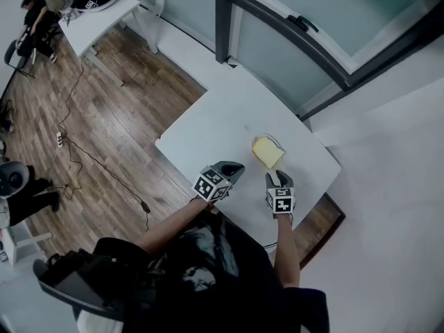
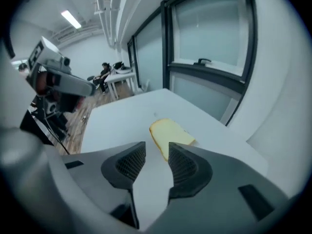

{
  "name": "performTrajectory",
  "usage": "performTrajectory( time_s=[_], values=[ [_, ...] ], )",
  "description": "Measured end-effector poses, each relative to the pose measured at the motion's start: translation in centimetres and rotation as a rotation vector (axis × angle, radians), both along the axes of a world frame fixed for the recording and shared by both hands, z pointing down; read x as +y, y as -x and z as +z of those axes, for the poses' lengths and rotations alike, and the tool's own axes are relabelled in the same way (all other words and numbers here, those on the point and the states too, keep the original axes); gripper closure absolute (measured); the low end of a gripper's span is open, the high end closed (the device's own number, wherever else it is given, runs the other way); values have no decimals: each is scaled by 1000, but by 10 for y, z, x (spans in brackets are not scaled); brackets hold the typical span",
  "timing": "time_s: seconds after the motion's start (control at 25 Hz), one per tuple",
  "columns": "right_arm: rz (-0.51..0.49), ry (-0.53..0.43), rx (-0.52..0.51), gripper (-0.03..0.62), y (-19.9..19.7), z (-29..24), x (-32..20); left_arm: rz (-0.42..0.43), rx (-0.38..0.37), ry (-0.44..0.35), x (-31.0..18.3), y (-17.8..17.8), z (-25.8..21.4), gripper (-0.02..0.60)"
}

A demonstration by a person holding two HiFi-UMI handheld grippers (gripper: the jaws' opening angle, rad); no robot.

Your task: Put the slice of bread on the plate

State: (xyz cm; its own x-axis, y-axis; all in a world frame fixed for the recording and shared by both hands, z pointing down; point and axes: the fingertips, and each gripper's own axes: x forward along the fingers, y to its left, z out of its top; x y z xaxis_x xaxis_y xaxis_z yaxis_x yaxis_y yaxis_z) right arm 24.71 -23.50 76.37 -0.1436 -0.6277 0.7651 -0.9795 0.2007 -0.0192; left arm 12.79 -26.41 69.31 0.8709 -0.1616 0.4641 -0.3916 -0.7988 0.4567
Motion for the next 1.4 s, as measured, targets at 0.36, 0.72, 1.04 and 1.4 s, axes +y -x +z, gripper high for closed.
performTrajectory(
  time_s=[0.36,0.72,1.04,1.4],
  values=[
    [288,-356,-108,585,-10,-121,62,25,66,-143,23,-16,-55,575],
    [325,-440,-114,585,-12,-156,102,50,20,-238,38,-14,-65,575],
    [307,-463,-115,585,-4,-162,106,72,21,-261,52,-14,-69,575],
    [279,-468,-131,585,6,-167,102,71,25,-252,56,-8,-73,575]
  ],
)
